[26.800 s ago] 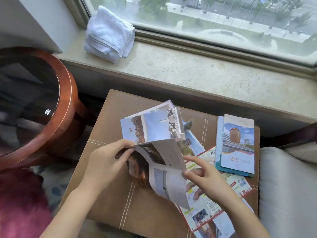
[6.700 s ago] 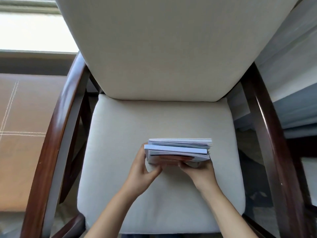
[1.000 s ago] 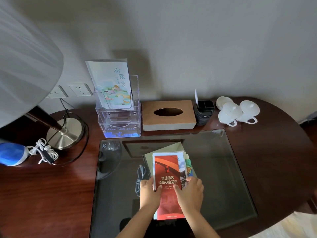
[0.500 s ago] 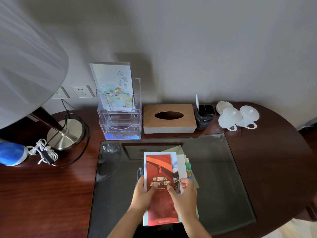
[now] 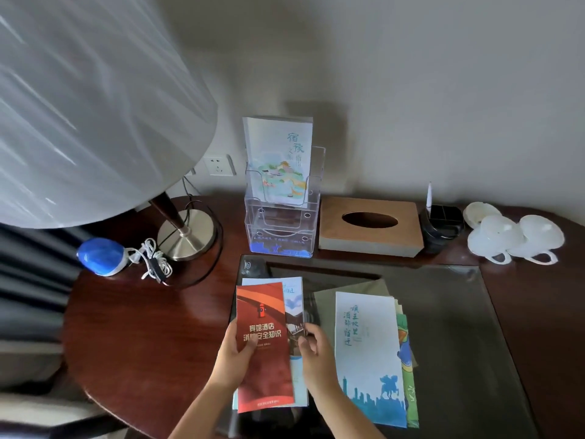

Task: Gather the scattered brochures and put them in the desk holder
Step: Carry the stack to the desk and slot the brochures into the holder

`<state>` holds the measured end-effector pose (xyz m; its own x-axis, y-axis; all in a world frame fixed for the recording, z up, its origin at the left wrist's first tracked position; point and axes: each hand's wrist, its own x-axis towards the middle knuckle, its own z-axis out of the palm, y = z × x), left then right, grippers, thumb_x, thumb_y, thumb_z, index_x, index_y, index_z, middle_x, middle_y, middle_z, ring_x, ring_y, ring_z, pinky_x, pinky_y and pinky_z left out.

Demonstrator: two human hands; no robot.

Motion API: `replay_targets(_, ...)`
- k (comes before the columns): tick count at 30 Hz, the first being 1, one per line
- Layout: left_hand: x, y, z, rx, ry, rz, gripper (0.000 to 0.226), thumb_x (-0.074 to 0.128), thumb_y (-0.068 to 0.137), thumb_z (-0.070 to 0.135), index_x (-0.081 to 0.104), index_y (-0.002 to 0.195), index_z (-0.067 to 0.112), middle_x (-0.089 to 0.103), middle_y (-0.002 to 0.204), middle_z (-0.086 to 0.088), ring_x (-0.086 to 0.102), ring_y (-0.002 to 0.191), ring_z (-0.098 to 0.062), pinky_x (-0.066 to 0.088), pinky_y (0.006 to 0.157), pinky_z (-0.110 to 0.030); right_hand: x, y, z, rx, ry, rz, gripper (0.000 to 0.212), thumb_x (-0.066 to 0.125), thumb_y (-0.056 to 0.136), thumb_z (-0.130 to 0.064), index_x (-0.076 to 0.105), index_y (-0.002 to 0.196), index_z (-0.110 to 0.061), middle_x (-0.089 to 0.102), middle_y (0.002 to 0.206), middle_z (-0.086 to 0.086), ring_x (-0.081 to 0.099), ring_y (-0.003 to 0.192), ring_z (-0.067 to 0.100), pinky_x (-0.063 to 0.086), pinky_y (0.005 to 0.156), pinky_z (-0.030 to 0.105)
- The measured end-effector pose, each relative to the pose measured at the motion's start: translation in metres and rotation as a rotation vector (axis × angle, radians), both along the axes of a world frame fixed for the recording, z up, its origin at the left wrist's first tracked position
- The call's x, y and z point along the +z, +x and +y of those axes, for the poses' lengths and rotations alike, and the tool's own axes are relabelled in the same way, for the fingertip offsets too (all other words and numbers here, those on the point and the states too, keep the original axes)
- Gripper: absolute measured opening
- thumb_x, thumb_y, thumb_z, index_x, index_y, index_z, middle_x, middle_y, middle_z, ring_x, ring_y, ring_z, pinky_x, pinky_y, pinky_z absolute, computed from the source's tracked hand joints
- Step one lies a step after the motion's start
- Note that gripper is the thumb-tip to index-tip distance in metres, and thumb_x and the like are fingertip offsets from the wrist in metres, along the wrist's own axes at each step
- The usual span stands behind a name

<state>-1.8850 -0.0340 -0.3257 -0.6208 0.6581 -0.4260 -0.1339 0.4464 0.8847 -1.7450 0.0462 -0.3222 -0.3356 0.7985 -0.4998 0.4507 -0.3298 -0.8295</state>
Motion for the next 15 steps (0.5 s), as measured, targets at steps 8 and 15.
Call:
replay_targets(8, -0.015, -0.016, -0.018, -0.038, -0.166, 0.097, 0.054, 0.056, 0.091, -0.003, 0.038, 0.140, 0.010, 0.060, 0.118, -0.005, 0.057, 0.112, -0.023, 0.043, 0.098, -0.032, -0.022, -0.021, -0.011, 0.050, -0.081, -0.073, 0.028, 0.050, 0.096, -0.005, 0.055, 0.123, -0.011, 0.059, 0.114, -0.002, 0.055, 0.093, 0.005, 0.040, 0.073, 0.008)
replay_targets(15, -0.025, -0.026, -0.011, -0.056, -0.304, 0.208, 0.063, 0.058, 0.086, -0.004, 0.037, 0.143, 0.010, 0.051, 0.133, -0.011, 0.046, 0.127, -0.028, 0.036, 0.109, -0.044, -0.029, -0.037, -0.014, 0.040, 0.021, -0.225, 0.025, 0.056, 0.093, -0.006, 0.062, 0.117, -0.009, 0.068, 0.112, 0.005, 0.063, 0.101, 0.016, 0.047, 0.085, 0.019)
